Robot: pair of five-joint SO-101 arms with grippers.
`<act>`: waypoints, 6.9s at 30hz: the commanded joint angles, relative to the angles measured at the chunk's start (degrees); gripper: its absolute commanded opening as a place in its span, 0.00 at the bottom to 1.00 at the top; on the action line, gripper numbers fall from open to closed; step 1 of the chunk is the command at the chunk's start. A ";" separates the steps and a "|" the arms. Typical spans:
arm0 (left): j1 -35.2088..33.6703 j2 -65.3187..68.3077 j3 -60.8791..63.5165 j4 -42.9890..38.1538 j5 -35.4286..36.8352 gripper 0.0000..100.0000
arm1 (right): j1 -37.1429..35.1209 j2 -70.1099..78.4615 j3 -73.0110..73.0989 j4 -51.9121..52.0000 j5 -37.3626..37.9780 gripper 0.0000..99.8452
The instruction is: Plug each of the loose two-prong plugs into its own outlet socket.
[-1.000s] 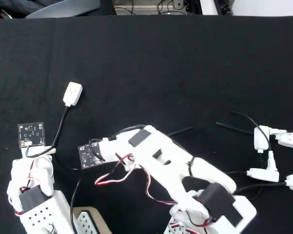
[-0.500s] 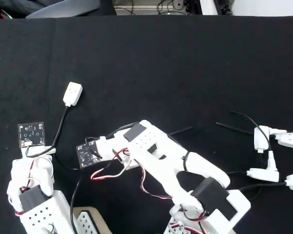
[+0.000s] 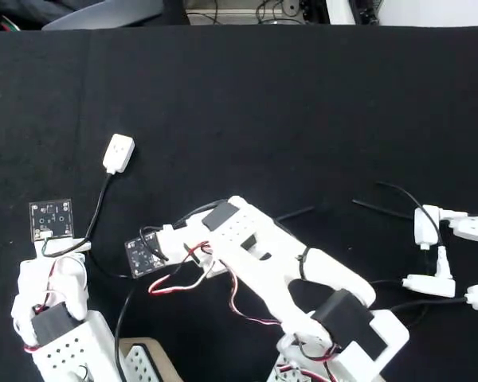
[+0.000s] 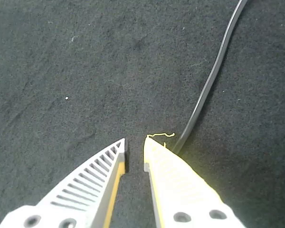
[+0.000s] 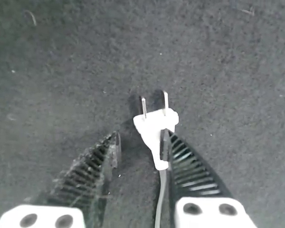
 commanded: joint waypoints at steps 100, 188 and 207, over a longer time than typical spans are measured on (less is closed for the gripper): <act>-0.48 -0.35 0.04 0.18 0.18 0.08 | -4.13 -9.19 6.55 3.78 -7.74 0.11; -0.66 -0.35 0.04 0.18 0.18 0.08 | 4.66 -11.65 8.48 -2.02 -6.59 0.09; -0.66 -0.35 0.04 0.18 0.18 0.08 | 1.67 -11.03 6.73 1.23 -8.70 0.03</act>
